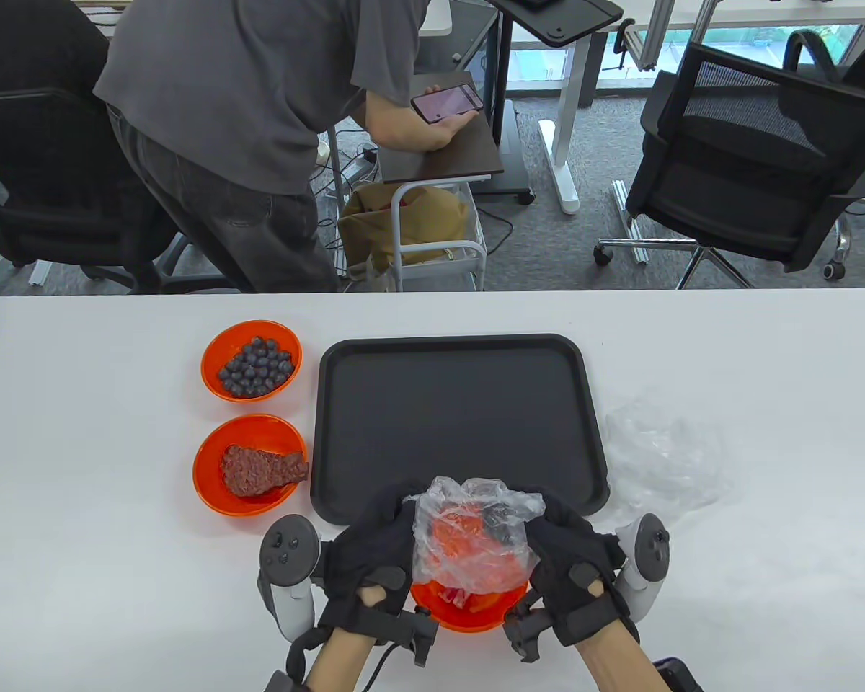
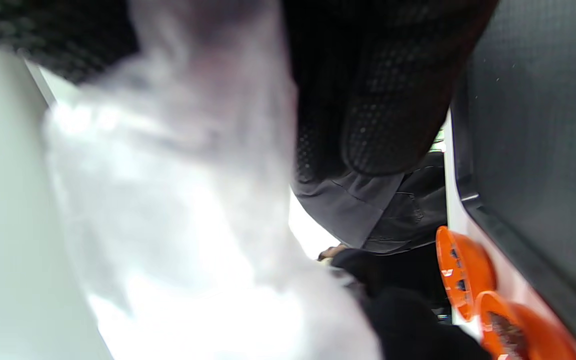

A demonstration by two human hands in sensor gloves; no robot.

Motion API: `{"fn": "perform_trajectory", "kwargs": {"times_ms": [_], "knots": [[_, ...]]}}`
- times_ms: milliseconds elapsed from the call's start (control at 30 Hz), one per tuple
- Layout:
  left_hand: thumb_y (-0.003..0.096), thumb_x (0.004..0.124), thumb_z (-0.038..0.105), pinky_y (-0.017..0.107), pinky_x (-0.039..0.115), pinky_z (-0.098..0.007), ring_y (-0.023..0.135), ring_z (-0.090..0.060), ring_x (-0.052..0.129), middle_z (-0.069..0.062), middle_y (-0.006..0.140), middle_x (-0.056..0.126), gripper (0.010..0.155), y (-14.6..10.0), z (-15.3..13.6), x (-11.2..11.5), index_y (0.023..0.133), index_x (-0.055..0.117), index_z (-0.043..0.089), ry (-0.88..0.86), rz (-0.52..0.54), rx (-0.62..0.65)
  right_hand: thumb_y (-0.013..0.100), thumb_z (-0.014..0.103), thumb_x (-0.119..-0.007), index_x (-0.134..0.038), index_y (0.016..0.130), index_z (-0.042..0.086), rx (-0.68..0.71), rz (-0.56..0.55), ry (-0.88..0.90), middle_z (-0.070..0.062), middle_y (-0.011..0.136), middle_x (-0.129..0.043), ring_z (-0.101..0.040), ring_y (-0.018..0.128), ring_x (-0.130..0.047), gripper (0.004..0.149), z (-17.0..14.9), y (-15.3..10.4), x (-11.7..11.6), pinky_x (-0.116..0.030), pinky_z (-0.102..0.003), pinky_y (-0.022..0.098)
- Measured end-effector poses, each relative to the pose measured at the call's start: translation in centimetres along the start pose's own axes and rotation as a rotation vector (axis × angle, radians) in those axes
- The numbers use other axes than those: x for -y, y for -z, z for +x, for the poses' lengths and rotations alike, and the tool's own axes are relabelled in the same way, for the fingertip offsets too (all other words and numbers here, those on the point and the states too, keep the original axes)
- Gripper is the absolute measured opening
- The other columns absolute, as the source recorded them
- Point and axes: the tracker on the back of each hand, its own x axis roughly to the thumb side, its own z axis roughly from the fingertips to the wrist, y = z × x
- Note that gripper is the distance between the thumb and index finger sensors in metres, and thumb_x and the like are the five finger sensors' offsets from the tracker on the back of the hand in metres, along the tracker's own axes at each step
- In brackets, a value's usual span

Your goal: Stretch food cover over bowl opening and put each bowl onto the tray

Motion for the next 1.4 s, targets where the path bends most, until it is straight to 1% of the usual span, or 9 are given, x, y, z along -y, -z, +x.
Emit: {"fn": "perform_trajectory", "kwargs": {"times_ms": [100,267,333,400,500,633,933,1200,1400], "knots": [[0.052,0.083,0.043,-0.001,0.087,-0.03,0.015,-0.02,0.097,0.003,0.048,0.104,0.043,0.0,-0.3,0.1,0.092,0.086,0.028,0.03,-0.01,-0.016,0.047,0.034,-0.094,-0.095,0.086,0.017,-0.029,-0.028,0.092,-0.003,0.055,-0.1,-0.032,0.059,-0.11,0.043,-0.4,0.0,0.4,-0.101,-0.041,0.037],[0.0524,0.081,0.043,-0.002,0.086,-0.031,0.014,-0.02,0.096,0.004,0.045,0.104,0.044,-0.1,-0.6,-0.1,0.093,0.085,0.028,0.045,-0.006,-0.031,0.047,0.035,-0.094,-0.095,0.087,0.017,-0.047,-0.057,0.094,-0.004,0.054,-0.1,-0.03,0.043,-0.113,0.043,-0.5,-0.1,0.7,-0.104,-0.028,0.021],[0.0524,0.081,0.044,-0.002,0.086,-0.031,0.013,-0.02,0.096,0.004,0.044,0.104,0.044,-0.2,-0.6,-0.2,0.094,0.085,0.028,0.059,0.011,-0.03,0.048,0.036,-0.093,-0.094,0.088,0.017,-0.062,-0.066,0.069,-0.004,0.053,-0.1,-0.025,0.032,-0.113,0.044,-0.5,-0.1,0.7,-0.101,-0.024,0.013],[0.0525,0.08,0.044,-0.002,0.086,-0.031,0.013,-0.02,0.095,0.004,0.044,0.104,0.044,-0.3,-0.7,-0.3,0.094,0.084,0.029,0.077,0.025,-0.033,0.049,0.037,-0.091,-0.094,0.088,0.017,-0.071,-0.076,-0.009,-0.004,0.052,-0.099,-0.017,0.02,-0.111,0.044,-0.4,-0.2,0.8,-0.097,-0.019,0.004],[0.0526,0.08,0.044,-0.003,0.086,-0.031,0.013,-0.02,0.095,0.005,0.043,0.104,0.044,-0.4,-0.8,-0.6,0.094,0.084,0.029,0.099,0.048,-0.04,0.05,0.037,-0.09,-0.092,0.089,0.016,-0.063,-0.095,-0.14,-0.003,0.051,-0.1,-0.007,0.008,-0.105,0.045,0.1,-0.4,1.1,-0.092,-0.017,-0.004],[0.0531,0.078,0.045,-0.003,0.086,-0.031,0.013,-0.02,0.095,0.005,0.043,0.103,0.045,-0.8,-0.9,-1.1,0.096,0.082,0.032,0.117,0.105,-0.053,0.05,0.037,-0.088,-0.092,0.088,0.013,-0.007,-0.172,-0.385,-0.002,0.043,-0.102,-0.005,-0.001,-0.101,0.045,1.4,-0.9,1.4,-0.088,-0.017,-0.011],[0.0536,0.077,0.047,-0.004,0.086,-0.032,0.011,-0.02,0.095,0.006,0.04,0.103,0.045,-1.5,-1.3,-2.2,0.097,0.08,0.036,0.161,0.202,-0.101,0.052,0.039,-0.084,-0.09,0.083,0.007,-0.013,-0.17,-0.555,0.004,0.028,-0.099,-0.004,-0.007,-0.099,0.045,1.8,-1.5,1.6,-0.087,-0.019,-0.014],[0.0535,0.077,0.047,-0.005,0.087,-0.032,0.008,-0.019,0.096,0.006,0.037,0.102,0.045,-1.8,-1.9,-3.7,0.096,0.08,0.033,0.233,0.263,-0.171,0.052,0.04,-0.081,-0.089,0.081,0.006,0.011,-0.156,-0.727,0.004,0.028,-0.098,-0.004,-0.007,-0.098,0.045,1.3,-1.9,1.1,-0.087,-0.019,-0.015],[0.0535,0.076,0.046,-0.005,0.087,-0.033,0.005,-0.018,0.096,0.007,0.03,0.1,0.045,-2.4,-1.5,-3.4,0.096,0.08,0.032,0.336,0.259,-0.152,0.052,0.04,-0.08,-0.089,0.081,0.006,-0.031,-0.152,-0.72,0.004,0.028,-0.098,-0.004,-0.007,-0.098,0.045,0.6,-2.3,1.0,-0.087,-0.019,-0.015]]}}
